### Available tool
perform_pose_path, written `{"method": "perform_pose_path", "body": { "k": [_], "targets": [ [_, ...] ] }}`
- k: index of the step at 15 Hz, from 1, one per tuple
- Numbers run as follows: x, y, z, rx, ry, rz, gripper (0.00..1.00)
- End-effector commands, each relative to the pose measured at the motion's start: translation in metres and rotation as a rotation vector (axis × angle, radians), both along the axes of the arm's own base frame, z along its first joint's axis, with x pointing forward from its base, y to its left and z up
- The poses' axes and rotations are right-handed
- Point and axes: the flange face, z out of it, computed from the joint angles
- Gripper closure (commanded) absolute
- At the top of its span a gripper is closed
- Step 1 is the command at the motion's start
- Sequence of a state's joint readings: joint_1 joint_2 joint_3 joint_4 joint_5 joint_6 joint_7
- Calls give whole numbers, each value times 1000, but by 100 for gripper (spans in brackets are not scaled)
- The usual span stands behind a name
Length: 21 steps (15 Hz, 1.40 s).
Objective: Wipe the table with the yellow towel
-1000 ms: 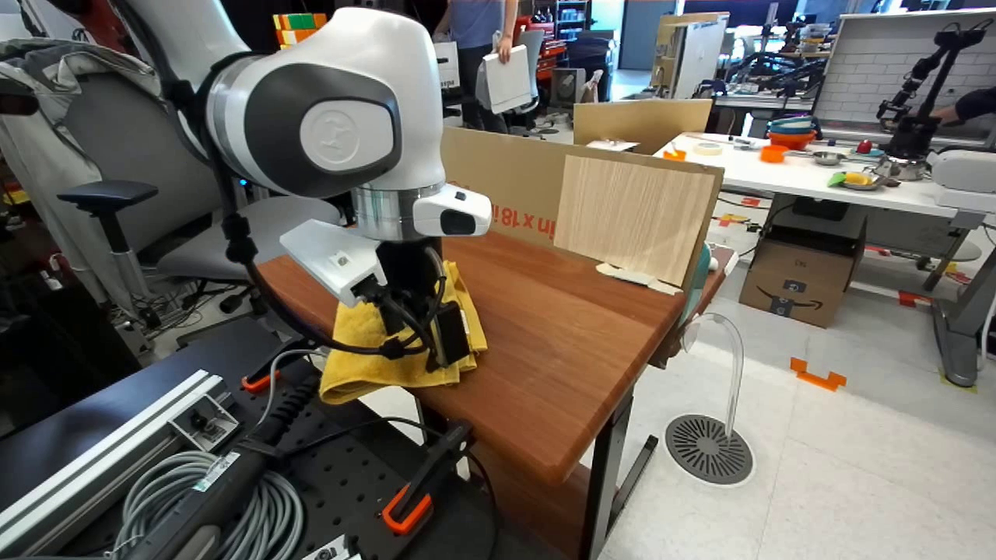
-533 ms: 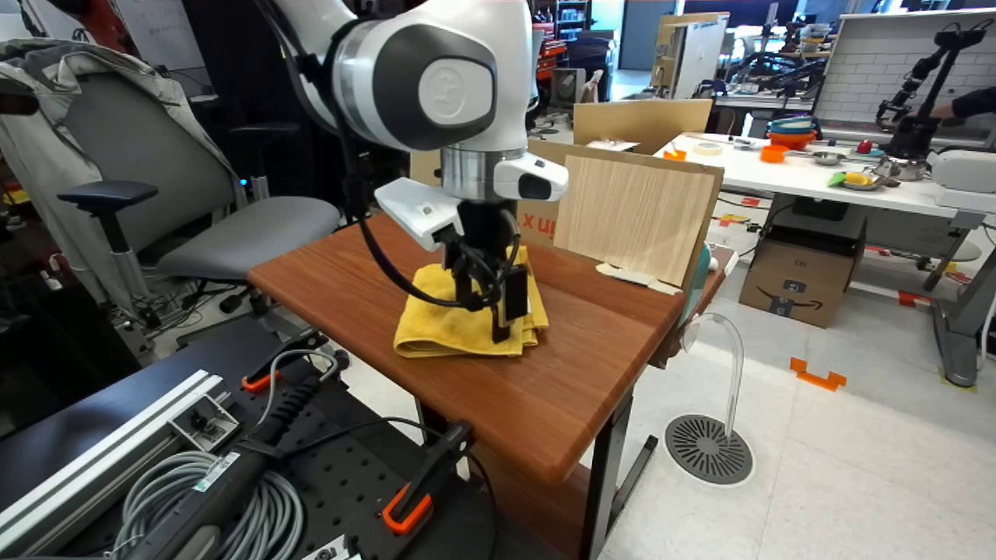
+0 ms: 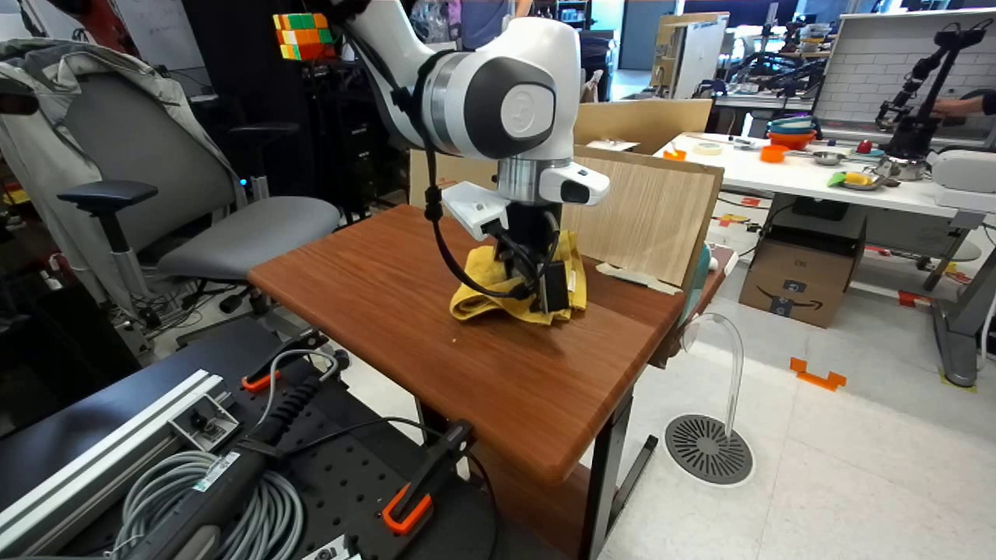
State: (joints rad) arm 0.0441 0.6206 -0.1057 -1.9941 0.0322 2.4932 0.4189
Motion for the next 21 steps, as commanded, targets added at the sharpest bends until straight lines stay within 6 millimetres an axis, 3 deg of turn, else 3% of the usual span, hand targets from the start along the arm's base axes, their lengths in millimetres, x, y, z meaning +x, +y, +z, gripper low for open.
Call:
{"method": "perform_pose_path", "body": {
  "k": [1, 5, 9, 13, 17, 21],
  "targets": [
    [12, 52, -12, -4, -4, 42, 0],
    [11, 86, -7, 56, 64, 122, 0],
    [8, 86, 5, 42, 61, 125, 0],
    [-1, 81, -1, 22, 11, 176, 0],
    [-27, 118, -17, 22, -26, 295, 0],
    [-68, 185, -6, 74, -107, 493, 0]
  ]
}}
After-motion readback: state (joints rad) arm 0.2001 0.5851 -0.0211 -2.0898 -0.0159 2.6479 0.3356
